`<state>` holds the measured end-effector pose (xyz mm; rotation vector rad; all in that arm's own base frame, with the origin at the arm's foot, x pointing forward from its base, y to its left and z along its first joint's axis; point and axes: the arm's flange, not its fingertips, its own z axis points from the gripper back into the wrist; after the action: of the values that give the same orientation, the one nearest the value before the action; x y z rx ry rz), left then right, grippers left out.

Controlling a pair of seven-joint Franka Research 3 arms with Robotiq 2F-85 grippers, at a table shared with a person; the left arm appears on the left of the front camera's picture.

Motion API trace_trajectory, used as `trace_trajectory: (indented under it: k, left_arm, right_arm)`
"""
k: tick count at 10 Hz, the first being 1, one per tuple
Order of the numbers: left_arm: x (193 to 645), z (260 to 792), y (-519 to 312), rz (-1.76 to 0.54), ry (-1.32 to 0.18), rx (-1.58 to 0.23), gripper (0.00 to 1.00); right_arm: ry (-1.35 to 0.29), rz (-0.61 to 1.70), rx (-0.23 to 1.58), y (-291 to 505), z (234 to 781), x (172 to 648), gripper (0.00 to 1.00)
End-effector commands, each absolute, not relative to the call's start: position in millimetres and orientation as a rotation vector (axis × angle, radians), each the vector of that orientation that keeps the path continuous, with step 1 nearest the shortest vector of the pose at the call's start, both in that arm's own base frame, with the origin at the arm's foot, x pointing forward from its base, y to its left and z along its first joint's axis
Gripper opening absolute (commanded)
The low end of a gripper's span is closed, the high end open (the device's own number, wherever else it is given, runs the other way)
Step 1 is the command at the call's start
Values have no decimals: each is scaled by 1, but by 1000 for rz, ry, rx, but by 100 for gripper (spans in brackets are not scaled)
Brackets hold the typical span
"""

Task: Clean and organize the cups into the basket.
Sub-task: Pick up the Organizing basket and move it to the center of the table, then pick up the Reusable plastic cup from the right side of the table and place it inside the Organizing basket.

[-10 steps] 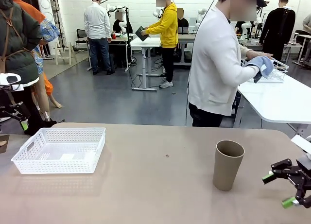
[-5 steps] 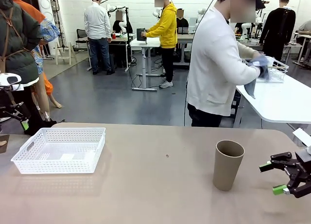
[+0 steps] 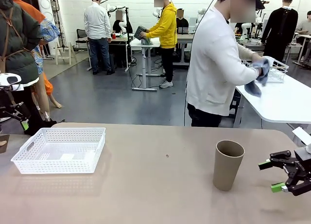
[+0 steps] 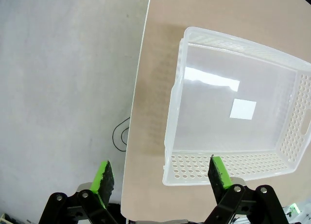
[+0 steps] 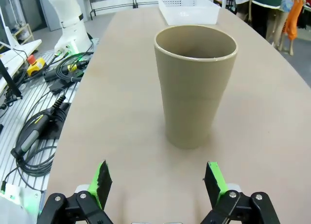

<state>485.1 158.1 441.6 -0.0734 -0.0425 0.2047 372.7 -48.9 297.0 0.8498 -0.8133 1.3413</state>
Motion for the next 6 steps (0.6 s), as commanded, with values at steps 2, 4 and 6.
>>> trace_trajectory:
  k: [2, 4, 6]
  left_arm:
    - [485, 443, 158, 203, -35, -75, 100]
    - [485, 443, 158, 203, -35, -75, 100]
    - [485, 443, 158, 203, -35, -75, 100]
  right_arm:
    - [-807, 1344, 851, -48, 298, 368, 100]
    - [-807, 1344, 851, -48, 298, 368, 100]
    - [-807, 1344, 851, -48, 298, 368, 100]
